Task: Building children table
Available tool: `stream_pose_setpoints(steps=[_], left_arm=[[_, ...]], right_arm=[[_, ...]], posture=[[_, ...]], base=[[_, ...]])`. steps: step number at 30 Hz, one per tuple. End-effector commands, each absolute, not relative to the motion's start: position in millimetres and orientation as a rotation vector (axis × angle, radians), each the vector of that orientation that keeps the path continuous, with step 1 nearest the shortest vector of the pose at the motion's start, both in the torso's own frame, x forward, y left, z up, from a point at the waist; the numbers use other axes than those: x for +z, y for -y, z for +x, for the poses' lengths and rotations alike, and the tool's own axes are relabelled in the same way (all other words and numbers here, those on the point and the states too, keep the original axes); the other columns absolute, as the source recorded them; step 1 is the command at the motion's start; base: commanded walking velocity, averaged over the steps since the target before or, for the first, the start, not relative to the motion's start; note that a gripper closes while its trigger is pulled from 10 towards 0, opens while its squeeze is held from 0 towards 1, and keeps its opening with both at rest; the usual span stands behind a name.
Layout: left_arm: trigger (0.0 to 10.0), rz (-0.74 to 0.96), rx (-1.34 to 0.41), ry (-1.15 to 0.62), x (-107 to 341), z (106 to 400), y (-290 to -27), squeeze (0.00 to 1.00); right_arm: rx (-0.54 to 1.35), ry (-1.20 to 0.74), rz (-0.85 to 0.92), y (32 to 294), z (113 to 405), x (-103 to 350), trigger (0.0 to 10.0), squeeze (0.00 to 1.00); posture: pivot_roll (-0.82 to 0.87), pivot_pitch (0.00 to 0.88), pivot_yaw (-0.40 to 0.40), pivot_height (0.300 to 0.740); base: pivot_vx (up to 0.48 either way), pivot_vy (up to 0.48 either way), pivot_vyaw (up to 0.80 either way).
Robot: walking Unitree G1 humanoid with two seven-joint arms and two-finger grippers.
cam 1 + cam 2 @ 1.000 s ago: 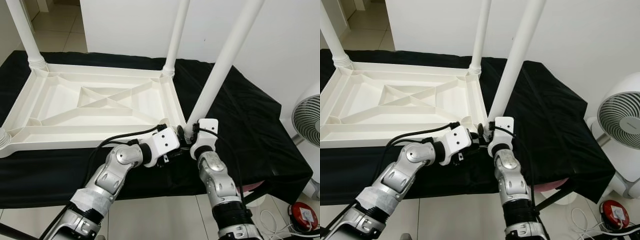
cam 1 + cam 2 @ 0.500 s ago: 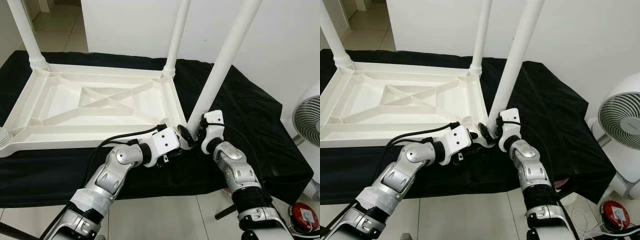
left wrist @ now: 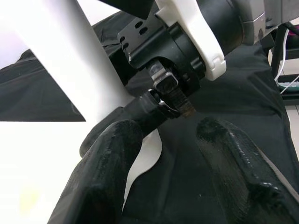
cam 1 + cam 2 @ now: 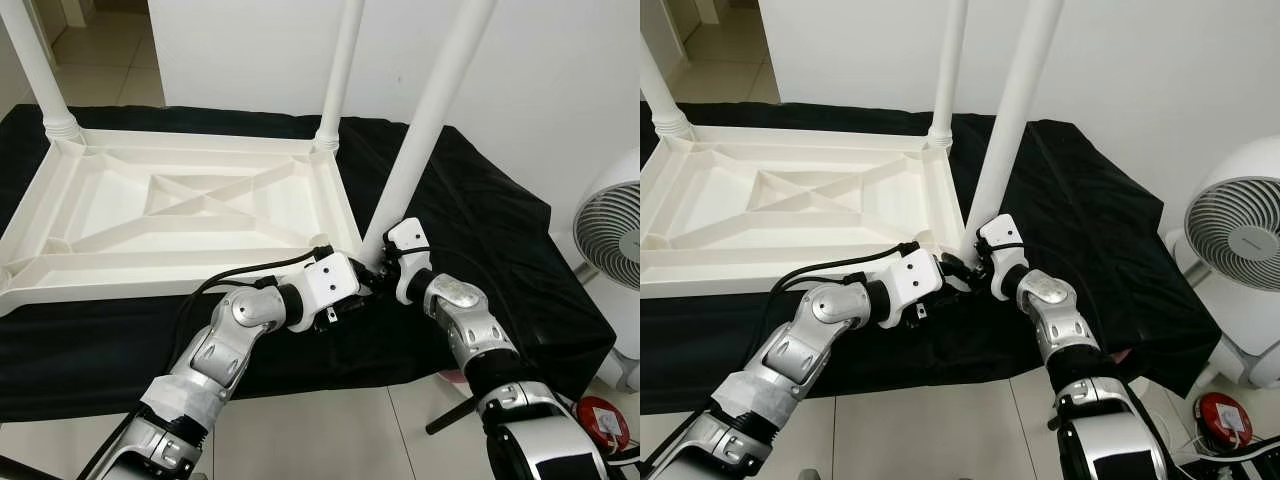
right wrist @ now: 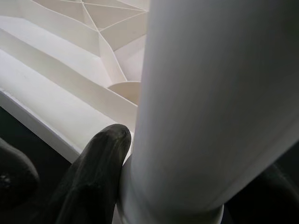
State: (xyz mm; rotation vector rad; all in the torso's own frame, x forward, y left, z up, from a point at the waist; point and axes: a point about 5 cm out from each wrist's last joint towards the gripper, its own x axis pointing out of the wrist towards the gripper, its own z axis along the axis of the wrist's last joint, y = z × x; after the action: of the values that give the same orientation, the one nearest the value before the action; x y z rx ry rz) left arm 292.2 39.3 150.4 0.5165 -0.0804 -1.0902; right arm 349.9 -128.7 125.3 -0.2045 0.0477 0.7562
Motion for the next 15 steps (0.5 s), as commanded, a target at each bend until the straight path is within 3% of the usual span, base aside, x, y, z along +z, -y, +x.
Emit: stream_pose_setpoints(steps=[1, 9, 10, 11, 12, 15], left_arm=[[10.0, 0.513, -1.041, 0.097, 152.6, 294.2, -37.1, 0.00], [10.0, 0.507, -1.035, 0.095, 151.3, 292.9, -37.6, 0.00], [10.0, 0.506, -1.036, 0.095, 151.2, 292.6, -37.4, 0.00], [10.0, 0.506, -1.036, 0.095, 151.2, 292.6, -37.4, 0.00], [10.0, 0.506, -1.037, 0.095, 151.0, 292.2, -37.1, 0.00], [10.0, 0.505, -1.039, 0.095, 150.7, 291.8, -36.9, 0.00]], right_arm=[[0.809, -0.074, -0.229, 123.2, 348.7, 120.5, 0.0, 0.00], [0.825, -0.073, -0.204, 125.8, 344.0, 113.1, 0.0, 0.00], [0.800, -0.075, -0.196, 127.5, 343.7, 112.0, 6.2, 0.00], [0.800, -0.075, -0.196, 127.5, 343.7, 112.0, 6.2, 0.00], [0.770, -0.077, -0.181, 129.7, 343.2, 111.3, 10.0, 0.00], [0.718, -0.075, -0.160, 133.1, 342.9, 110.5, 10.0, 0.00]], posture=[[-0.02, 0.000, -0.098, 0.740], [-0.02, 0.000, -0.106, 0.740], [-0.03, 0.000, -0.105, 0.740], [-0.03, 0.000, -0.105, 0.740], [-0.03, 0.000, -0.105, 0.740], [-0.03, 0.000, -0.105, 0.740]], base=[[0.000, 0.000, 0.00], [0.000, 0.000, 0.00], [0.000, 0.000, 0.00], [0.000, 0.000, 0.00], [0.000, 0.000, 0.00], [0.000, 0.000, 0.00]])
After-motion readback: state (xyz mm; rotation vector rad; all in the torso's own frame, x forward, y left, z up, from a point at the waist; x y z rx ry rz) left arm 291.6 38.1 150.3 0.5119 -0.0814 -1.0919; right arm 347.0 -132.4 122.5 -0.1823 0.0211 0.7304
